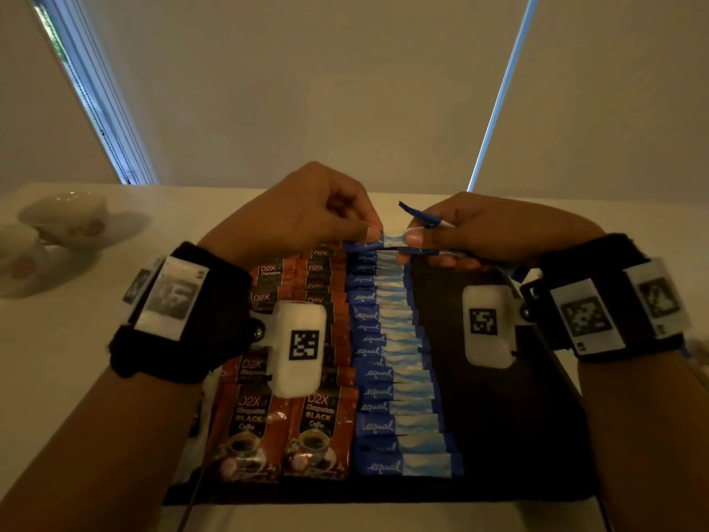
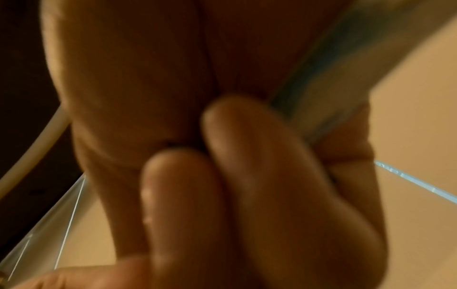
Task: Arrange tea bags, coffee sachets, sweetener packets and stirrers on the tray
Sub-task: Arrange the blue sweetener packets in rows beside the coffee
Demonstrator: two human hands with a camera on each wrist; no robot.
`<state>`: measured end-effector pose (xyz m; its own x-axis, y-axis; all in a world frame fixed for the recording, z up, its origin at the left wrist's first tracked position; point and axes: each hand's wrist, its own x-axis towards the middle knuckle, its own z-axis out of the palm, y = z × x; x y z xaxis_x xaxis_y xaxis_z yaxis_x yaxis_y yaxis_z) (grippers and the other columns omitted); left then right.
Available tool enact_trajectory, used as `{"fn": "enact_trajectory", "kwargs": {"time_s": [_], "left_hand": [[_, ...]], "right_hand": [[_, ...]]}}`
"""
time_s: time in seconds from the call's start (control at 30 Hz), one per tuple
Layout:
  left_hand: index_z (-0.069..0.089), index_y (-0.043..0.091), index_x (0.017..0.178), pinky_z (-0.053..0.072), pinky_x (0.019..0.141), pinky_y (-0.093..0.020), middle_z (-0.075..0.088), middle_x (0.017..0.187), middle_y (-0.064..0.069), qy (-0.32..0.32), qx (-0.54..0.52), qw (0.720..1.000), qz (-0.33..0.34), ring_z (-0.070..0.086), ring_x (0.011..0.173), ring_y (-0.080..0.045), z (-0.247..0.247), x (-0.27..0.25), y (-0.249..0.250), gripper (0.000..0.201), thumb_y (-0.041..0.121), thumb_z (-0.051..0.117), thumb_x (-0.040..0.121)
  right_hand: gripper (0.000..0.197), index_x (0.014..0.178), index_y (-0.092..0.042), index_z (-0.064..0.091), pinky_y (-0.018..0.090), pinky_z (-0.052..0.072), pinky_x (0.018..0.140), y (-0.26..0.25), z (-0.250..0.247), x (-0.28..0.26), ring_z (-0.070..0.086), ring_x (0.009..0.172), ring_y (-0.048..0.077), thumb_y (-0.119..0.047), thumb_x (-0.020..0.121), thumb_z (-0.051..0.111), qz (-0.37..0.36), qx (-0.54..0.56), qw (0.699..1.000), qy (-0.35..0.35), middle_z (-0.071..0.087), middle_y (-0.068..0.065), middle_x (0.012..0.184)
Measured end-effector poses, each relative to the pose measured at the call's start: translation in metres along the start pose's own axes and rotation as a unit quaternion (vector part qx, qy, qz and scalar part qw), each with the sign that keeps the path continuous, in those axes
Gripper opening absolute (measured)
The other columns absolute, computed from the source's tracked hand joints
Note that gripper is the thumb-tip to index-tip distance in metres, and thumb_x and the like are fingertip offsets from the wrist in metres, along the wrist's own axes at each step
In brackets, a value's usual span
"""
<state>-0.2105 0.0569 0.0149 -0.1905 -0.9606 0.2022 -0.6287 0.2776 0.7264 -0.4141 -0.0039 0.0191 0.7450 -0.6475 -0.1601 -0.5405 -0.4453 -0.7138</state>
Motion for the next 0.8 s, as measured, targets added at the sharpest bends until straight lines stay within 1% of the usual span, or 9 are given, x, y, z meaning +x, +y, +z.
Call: {"fn": "enact_trajectory", "kwargs": {"time_s": [0.1, 0.23, 0.33, 0.4, 0.5, 0.6, 0.67, 0.73, 0.8], "left_hand": [[0.070, 0.019, 0.082, 0.042, 0.057, -0.005, 0.067, 0.069, 0.015, 0.004, 0.024, 1.000, 0.006, 0.061, 0.066, 0.006, 0.005, 0.003, 0.000, 0.002, 0.020, 0.070, 0.081], [0.070, 0.022, 0.081, 0.044, 0.060, -0.005, 0.066, 0.072, 0.017, -0.017, 0.063, 0.998, 0.010, 0.061, 0.069, 0.007, 0.011, 0.006, -0.001, 0.006, 0.016, 0.069, 0.083], [0.070, 0.021, 0.082, 0.048, 0.059, -0.011, 0.067, 0.078, 0.014, -0.030, 0.089, 0.996, -0.005, 0.061, 0.070, 0.005, 0.015, 0.006, -0.001, 0.005, 0.016, 0.068, 0.083], [0.071, 0.020, 0.083, 0.045, 0.057, -0.012, 0.065, 0.075, 0.016, -0.034, 0.112, 0.993, -0.013, 0.058, 0.068, 0.008, 0.016, 0.005, -0.001, 0.002, 0.019, 0.070, 0.081], [0.073, 0.017, 0.084, 0.038, 0.054, -0.007, 0.065, 0.064, 0.015, -0.087, 0.137, 0.986, -0.035, 0.055, 0.056, 0.006, 0.020, 0.005, -0.001, 0.006, 0.021, 0.072, 0.080], [0.073, 0.015, 0.084, 0.042, 0.062, -0.012, 0.068, 0.074, 0.010, -0.177, 0.179, 0.967, -0.039, 0.056, 0.061, 0.005, 0.035, 0.011, 0.002, 0.008, 0.022, 0.071, 0.081], [0.071, 0.016, 0.085, 0.042, 0.061, -0.010, 0.065, 0.074, 0.014, -0.238, 0.197, 0.950, -0.040, 0.055, 0.061, 0.010, 0.045, 0.013, 0.001, 0.006, 0.021, 0.069, 0.083], [0.071, 0.016, 0.086, 0.042, 0.060, -0.010, 0.063, 0.075, 0.014, -0.264, 0.211, 0.940, -0.037, 0.055, 0.059, 0.010, 0.051, 0.015, -0.003, 0.007, 0.021, 0.068, 0.084], [0.071, 0.013, 0.087, 0.041, 0.058, -0.008, 0.062, 0.073, 0.014, -0.261, 0.218, 0.940, -0.029, 0.054, 0.057, 0.010, 0.054, 0.018, -0.006, 0.009, 0.021, 0.068, 0.085]], "right_hand": [[0.022, 0.090, -0.022, 0.067, 0.014, 0.035, 0.041, -0.001, 0.001, 0.002, 0.041, 0.040, 0.003, -0.035, 0.093, 0.050, 0.002, -0.032, 0.999, 0.005, 0.050, -0.008, 0.051], [0.019, 0.085, -0.021, 0.066, 0.013, 0.036, 0.041, -0.001, 0.002, 0.003, 0.042, 0.039, 0.003, -0.032, 0.093, 0.052, 0.013, -0.058, 0.998, 0.004, 0.050, -0.009, 0.049], [0.029, 0.091, -0.014, 0.069, 0.015, 0.035, 0.040, 0.002, -0.001, 0.003, 0.041, 0.039, 0.004, -0.037, 0.091, 0.052, 0.041, -0.062, 0.997, 0.000, 0.049, -0.007, 0.052], [0.034, 0.097, -0.010, 0.070, 0.015, 0.031, 0.038, 0.006, -0.008, -0.002, 0.038, 0.040, 0.005, -0.038, 0.091, 0.051, 0.071, -0.040, 0.997, 0.014, 0.047, -0.006, 0.051], [0.034, 0.097, -0.008, 0.070, 0.014, 0.030, 0.036, 0.013, -0.019, -0.012, 0.035, 0.039, 0.005, -0.035, 0.093, 0.050, 0.101, -0.018, 0.993, 0.050, 0.045, -0.007, 0.048], [0.033, 0.095, -0.009, 0.070, 0.013, 0.030, 0.036, 0.017, -0.023, -0.016, 0.035, 0.037, 0.003, -0.036, 0.093, 0.050, 0.110, -0.007, 0.992, 0.060, 0.044, -0.008, 0.046], [0.033, 0.096, -0.009, 0.070, 0.013, 0.030, 0.036, 0.016, -0.021, -0.016, 0.035, 0.037, 0.003, -0.035, 0.093, 0.050, 0.108, -0.001, 0.993, 0.053, 0.045, -0.008, 0.046], [0.032, 0.095, -0.009, 0.070, 0.013, 0.031, 0.036, 0.014, -0.020, -0.014, 0.036, 0.037, 0.003, -0.035, 0.093, 0.051, 0.102, 0.005, 0.994, 0.049, 0.045, -0.008, 0.046], [0.032, 0.095, -0.007, 0.069, 0.013, 0.031, 0.036, 0.013, -0.019, -0.012, 0.036, 0.036, 0.004, -0.033, 0.093, 0.051, 0.098, 0.009, 0.994, 0.049, 0.046, -0.007, 0.045]]}}
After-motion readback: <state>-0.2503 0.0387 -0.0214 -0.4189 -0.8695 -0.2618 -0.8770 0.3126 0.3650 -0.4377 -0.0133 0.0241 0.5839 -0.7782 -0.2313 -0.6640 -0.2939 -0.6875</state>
